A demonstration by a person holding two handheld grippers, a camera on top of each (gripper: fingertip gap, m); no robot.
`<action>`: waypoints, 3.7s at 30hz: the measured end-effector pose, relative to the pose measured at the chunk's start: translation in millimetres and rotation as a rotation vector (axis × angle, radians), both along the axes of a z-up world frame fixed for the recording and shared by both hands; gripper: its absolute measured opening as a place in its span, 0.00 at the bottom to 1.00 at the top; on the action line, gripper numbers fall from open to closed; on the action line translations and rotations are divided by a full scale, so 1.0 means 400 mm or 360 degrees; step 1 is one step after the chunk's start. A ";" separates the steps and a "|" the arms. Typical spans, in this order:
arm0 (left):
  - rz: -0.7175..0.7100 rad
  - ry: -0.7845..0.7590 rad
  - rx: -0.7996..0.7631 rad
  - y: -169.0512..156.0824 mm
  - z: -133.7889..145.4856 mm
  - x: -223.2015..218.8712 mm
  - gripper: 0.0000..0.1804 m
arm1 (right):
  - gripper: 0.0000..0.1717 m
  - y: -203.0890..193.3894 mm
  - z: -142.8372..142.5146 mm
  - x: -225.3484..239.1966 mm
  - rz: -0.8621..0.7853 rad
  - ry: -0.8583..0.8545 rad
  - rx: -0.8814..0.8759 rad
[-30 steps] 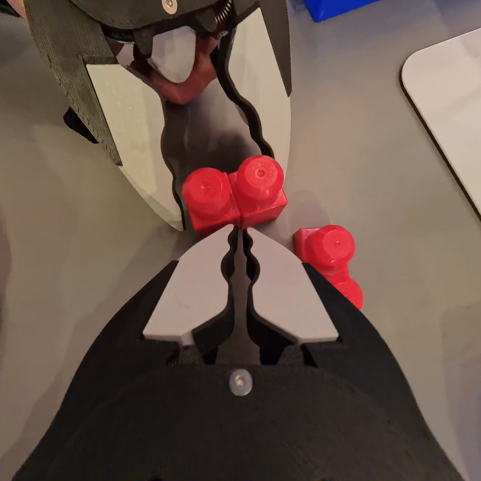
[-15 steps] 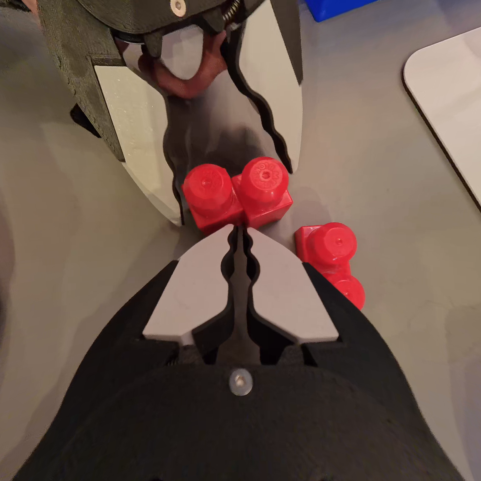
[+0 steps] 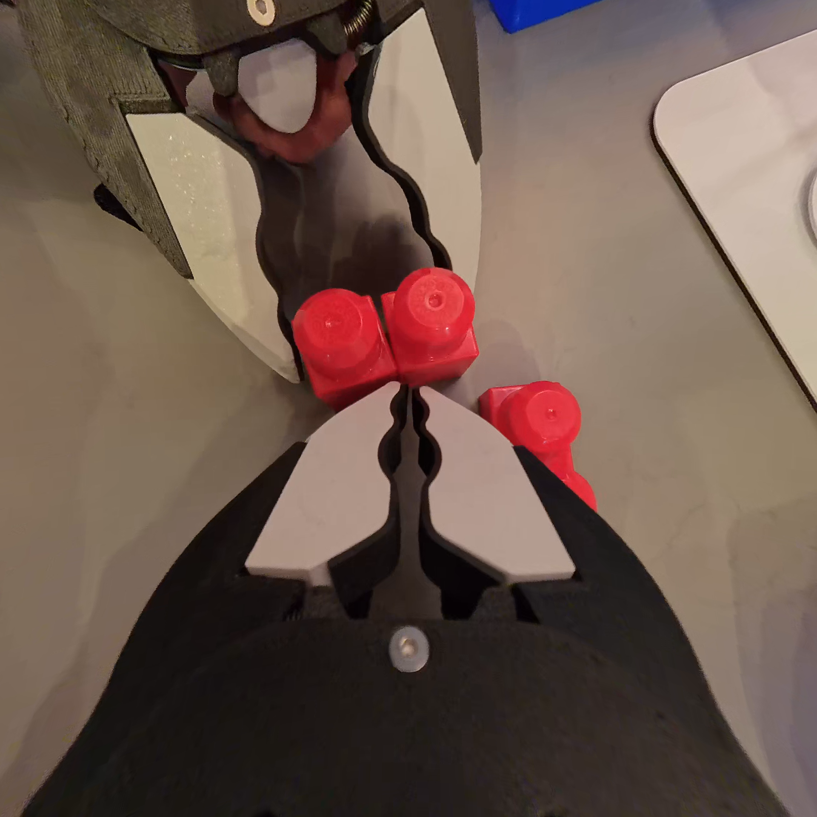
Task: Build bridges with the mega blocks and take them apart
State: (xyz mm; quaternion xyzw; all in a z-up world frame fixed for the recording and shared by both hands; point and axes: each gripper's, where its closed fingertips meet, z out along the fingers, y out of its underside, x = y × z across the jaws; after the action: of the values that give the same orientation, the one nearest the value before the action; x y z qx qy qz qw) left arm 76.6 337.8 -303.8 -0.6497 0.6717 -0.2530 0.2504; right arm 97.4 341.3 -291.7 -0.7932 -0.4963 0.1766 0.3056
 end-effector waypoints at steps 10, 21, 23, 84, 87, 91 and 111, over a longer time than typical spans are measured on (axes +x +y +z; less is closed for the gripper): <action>-0.0005 -0.0032 -0.0011 0.016 0.007 0.017 0.55 | 0.01 0.003 -0.001 0.003 0.0000 0.0007 -0.0011; -0.0111 -0.0043 -0.0053 -0.001 0.009 0.032 0.43 | 0.01 -0.001 -0.005 0.004 0.0010 0.0005 -0.0022; -0.0107 -0.0049 -0.0059 -0.001 0.010 0.030 0.42 | 0.01 -0.003 -0.005 0.005 0.0011 0.0004 -0.0025; -0.0261 -0.0214 -0.0365 -0.039 0.120 -0.017 0.41 | 0.12 0.028 0.007 0.127 0.0785 -0.0443 -0.0145; -0.0280 -0.0206 -0.0360 -0.043 0.123 -0.016 0.41 | 0.11 0.028 0.007 0.127 0.0816 -0.0474 -0.0133; -0.0316 -0.0205 -0.0368 -0.050 0.128 -0.019 0.41 | 0.10 0.029 0.022 0.132 0.0838 -0.0438 -0.0157; -0.0890 -0.0248 -0.0653 -0.150 0.259 0.012 0.41 | 0.10 -0.102 0.387 -0.038 0.1957 -0.0009 -0.0024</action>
State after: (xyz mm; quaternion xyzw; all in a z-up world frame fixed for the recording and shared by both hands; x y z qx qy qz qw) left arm 81.5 277.7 -200.2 -0.4562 0.7377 -0.4902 0.0861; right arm 82.4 300.6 -137.0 -0.3641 -0.8625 0.3218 0.1408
